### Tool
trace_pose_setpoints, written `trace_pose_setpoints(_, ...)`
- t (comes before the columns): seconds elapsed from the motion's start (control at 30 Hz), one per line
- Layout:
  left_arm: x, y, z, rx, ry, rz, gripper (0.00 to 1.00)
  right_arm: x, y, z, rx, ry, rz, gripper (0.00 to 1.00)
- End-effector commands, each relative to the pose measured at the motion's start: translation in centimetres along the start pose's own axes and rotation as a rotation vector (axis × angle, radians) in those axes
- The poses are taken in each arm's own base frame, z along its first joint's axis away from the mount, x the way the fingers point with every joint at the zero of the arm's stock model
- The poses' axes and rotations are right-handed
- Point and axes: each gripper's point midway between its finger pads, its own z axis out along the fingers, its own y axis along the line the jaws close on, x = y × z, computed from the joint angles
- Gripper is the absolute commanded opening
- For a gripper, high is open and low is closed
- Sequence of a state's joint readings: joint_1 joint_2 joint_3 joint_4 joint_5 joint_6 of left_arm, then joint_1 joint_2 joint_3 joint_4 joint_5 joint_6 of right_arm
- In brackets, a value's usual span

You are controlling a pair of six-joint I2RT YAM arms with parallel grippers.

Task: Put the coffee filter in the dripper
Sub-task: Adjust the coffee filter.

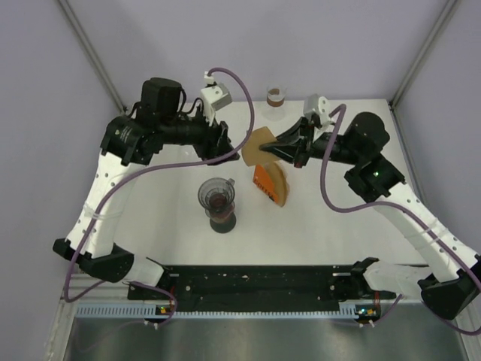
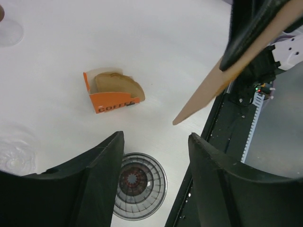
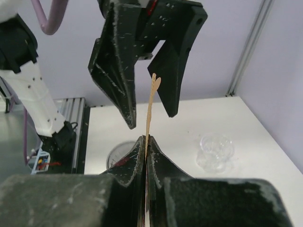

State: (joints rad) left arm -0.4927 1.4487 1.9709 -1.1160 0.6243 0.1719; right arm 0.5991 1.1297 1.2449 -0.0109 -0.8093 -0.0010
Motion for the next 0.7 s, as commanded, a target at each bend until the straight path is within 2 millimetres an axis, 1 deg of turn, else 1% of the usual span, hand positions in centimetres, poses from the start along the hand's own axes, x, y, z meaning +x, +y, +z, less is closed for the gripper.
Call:
trace_pose_setpoints(0.0, -3.8, -4.4, -3.8, 0.109, -0.157, 0.138, 0.66, -8.0, 0.9, 0.2, -0.021, -0.232, -0.029, 0.0)
trace_pose_setpoints(0.03, -3.9, -4.8, -4.0, 0.119, -0.169, 0.148, 0.74, -8.4, 1.1, 0.3, -0.034, -0.247, -0.033, 0.0)
trace_pose_setpoints(0.07, -4.2, -4.9, -4.1, 0.124, -0.182, 0.158, 0.75, -8.8, 1.4, 0.4, -0.049, -0.259, -0.036, 0.0)
trace_pose_setpoints(0.1, -4.3, -5.2, -4.1, 0.144, -0.187, 0.16, 0.78, -9.0, 1.7, 0.5, -0.06, -0.273, -0.035, 0.0)
trace_pose_setpoints(0.17, -4.3, -5.7, -3.6, 0.194, -0.177, 0.124, 0.87, -9.5, 2.1, 0.8, -0.075, -0.296, -0.034, 0.0)
trace_pose_setpoints(0.2, -4.1, -6.1, -3.3, 0.231, -0.165, 0.104, 0.93, -9.6, 2.1, 1.0, -0.081, -0.301, -0.03, 0.0)
trace_pose_setpoints(0.23, -3.8, -6.3, -2.9, 0.255, -0.153, 0.096, 0.96, -9.7, 2.3, 1.1, -0.087, -0.308, -0.033, 0.0)
trace_pose_setpoints(0.3, -3.7, -6.3, -2.2, 0.245, -0.141, 0.099, 0.96, -10.0, 2.6, 1.1, -0.102, -0.311, -0.034, 0.0)
trace_pose_setpoints(0.37, -4.4, -5.7, -2.0, 0.208, -0.156, 0.098, 0.91, -10.0, 3.0, 1.0, -0.119, -0.312, -0.028, 0.0)
trace_pose_setpoints(0.4, -5.0, -5.5, -2.1, 0.192, -0.169, 0.109, 0.86, -10.0, 3.2, 0.9, -0.124, -0.315, -0.028, 0.0)
trace_pose_setpoints(0.47, -5.8, -5.4, -2.2, 0.19, -0.188, 0.13, 0.69, -10.1, 3.5, 0.5, -0.122, -0.33, -0.028, 0.0)
trace_pose_setpoints(0.5, -6.0, -5.7, -2.3, 0.203, -0.194, 0.135, 0.54, -10.0, 3.6, 0.4, -0.124, -0.333, -0.021, 0.0)
trace_pose_setpoints(0.57, -6.0, -6.5, -2.2, 0.258, -0.193, 0.123, 0.29, -10.0, 3.8, 0.2, -0.126, -0.341, -0.011, 0.0)
trace_pose_setpoints(0.63, -5.7, -7.5, -2.0, 0.326, -0.181, 0.088, 0.08, -9.7, 3.9, 0.3, -0.132, -0.342, 0.002, 0.0)
trace_pose_setpoints(0.67, -5.5, -7.7, -1.8, 0.34, -0.174, 0.068, 0.0, -9.4, 3.9, 0.4, -0.139, -0.337, 0.011, 0.0)
